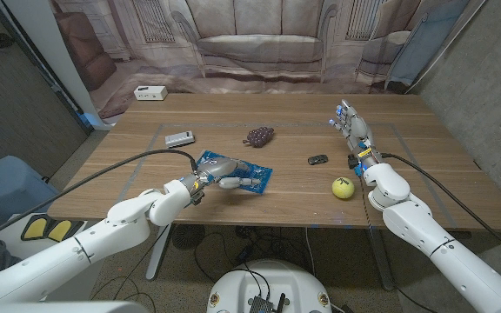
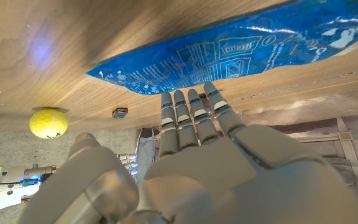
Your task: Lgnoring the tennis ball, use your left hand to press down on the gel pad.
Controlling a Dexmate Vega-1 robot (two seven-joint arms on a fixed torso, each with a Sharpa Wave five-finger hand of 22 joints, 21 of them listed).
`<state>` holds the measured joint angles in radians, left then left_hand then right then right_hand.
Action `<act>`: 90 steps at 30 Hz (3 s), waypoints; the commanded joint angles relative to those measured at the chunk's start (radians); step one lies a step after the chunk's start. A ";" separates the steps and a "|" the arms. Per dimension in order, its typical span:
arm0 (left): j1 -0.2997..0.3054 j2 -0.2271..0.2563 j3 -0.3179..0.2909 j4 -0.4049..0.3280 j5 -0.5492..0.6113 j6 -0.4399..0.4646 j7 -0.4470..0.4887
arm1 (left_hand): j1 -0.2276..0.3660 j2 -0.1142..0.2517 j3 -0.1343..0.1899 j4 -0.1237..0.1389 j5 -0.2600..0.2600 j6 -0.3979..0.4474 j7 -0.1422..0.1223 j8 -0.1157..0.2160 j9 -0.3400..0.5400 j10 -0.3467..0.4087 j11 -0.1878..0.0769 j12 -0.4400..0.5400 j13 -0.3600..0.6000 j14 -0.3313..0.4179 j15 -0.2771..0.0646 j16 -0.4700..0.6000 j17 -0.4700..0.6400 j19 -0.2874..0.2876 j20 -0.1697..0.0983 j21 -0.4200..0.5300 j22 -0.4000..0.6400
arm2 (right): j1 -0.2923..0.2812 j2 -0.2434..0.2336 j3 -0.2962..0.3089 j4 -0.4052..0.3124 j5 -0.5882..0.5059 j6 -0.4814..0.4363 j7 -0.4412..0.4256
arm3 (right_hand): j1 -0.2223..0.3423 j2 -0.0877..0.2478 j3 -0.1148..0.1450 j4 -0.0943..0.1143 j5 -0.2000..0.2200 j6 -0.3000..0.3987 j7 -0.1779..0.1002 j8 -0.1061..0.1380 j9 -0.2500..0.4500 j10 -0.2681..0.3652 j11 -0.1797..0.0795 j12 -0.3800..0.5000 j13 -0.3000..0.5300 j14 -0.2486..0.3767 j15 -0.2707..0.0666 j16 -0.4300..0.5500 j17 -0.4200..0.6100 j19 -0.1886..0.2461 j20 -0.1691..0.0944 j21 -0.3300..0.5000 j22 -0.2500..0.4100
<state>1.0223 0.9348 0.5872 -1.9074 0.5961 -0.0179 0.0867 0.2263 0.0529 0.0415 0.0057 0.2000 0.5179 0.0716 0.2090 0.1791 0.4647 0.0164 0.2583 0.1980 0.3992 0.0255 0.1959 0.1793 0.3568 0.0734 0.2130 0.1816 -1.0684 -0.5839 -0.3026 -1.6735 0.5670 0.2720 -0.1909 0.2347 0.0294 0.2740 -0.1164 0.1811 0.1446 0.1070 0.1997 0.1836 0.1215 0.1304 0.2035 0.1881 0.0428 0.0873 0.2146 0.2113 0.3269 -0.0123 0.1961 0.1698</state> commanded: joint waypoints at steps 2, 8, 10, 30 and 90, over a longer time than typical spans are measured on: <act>-0.015 -0.005 0.019 0.017 0.000 0.002 -0.025 | -0.009 -0.002 -0.002 0.002 0.003 0.006 0.002 -0.005 0.005 0.004 -0.001 -0.005 0.001 -0.001 -0.001 -0.001 0.002 0.004 -0.007 -0.001 0.000 | 0.003 -0.001 -0.011 -0.005 -0.026 -0.006 -0.013 | 0.001 0.004 -0.002 -0.001 0.000 0.007 0.000 -0.003 0.004 0.009 0.000 -0.003 0.004 0.004 0.001 0.000 0.005 -0.002 0.005 -0.002 0.002; -0.032 -0.012 0.035 0.026 0.005 0.000 -0.047 | -0.009 -0.002 -0.003 0.002 0.004 0.006 0.002 -0.006 0.005 0.003 -0.008 -0.008 0.002 -0.001 0.000 -0.002 0.002 0.005 -0.007 -0.002 -0.001 | -0.012 -0.003 -0.003 -0.013 -0.025 -0.002 -0.022 | 0.001 0.004 -0.002 -0.002 0.000 0.007 0.000 -0.003 0.004 0.009 0.000 -0.003 0.004 0.004 0.002 0.000 0.005 -0.003 0.005 -0.002 0.002; -0.036 -0.014 0.040 0.028 0.007 0.001 -0.054 | -0.009 -0.002 -0.003 0.002 0.004 0.006 0.002 -0.006 0.005 0.002 -0.007 -0.008 0.002 -0.001 -0.001 -0.002 0.002 0.005 -0.007 -0.002 -0.001 | -0.017 -0.005 0.001 -0.019 -0.025 -0.007 -0.030 | 0.001 0.005 -0.003 -0.002 0.000 0.007 0.000 -0.003 0.004 0.009 0.000 -0.003 0.004 0.004 0.002 0.000 0.005 -0.003 0.005 -0.002 0.002; -0.047 -0.018 0.062 0.028 -0.020 0.048 -0.131 | -0.003 0.001 -0.002 -0.001 0.005 0.020 -0.007 -0.004 0.005 0.014 -0.007 -0.011 0.002 0.004 -0.005 -0.001 0.002 0.011 -0.010 -0.003 -0.001 | -0.007 -0.011 -0.004 -0.018 -0.045 -0.020 -0.032 | 0.002 0.007 -0.004 -0.004 0.000 0.009 0.000 -0.003 0.004 0.011 -0.001 -0.003 0.004 0.008 0.005 0.000 0.005 -0.002 0.009 -0.002 0.002; -0.130 -0.024 0.143 -0.009 0.034 0.197 -0.338 | 0.021 0.004 0.003 -0.018 0.003 0.040 0.001 -0.005 0.005 0.041 -0.004 -0.017 0.003 0.030 -0.005 0.001 0.001 0.047 -0.006 0.001 -0.001 | -0.007 -0.002 0.005 -0.009 -0.013 -0.017 -0.029 | 0.005 0.013 -0.007 -0.007 0.000 0.017 0.005 -0.002 0.004 0.018 0.000 -0.002 0.004 0.012 0.005 0.000 0.005 0.002 0.012 -0.001 0.002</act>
<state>0.8656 0.8916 0.7471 -1.8869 0.6490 0.1597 -0.2120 0.2372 0.0554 0.0448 -0.0060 0.2002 0.5357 0.0644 0.2001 0.1784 0.4786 0.0054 0.2342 0.1963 0.4129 0.0160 0.1921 0.1747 0.3788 0.0562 0.2066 0.1746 -1.0770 -0.5905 -0.2982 -1.6856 0.5554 0.2475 -0.2168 0.2386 0.0332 0.2706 -0.1198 0.1811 0.1501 0.1125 0.1997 0.1836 0.1287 0.1339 0.2035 0.1881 0.0463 0.0909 0.2146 0.2113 0.3270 -0.0052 0.1961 0.1698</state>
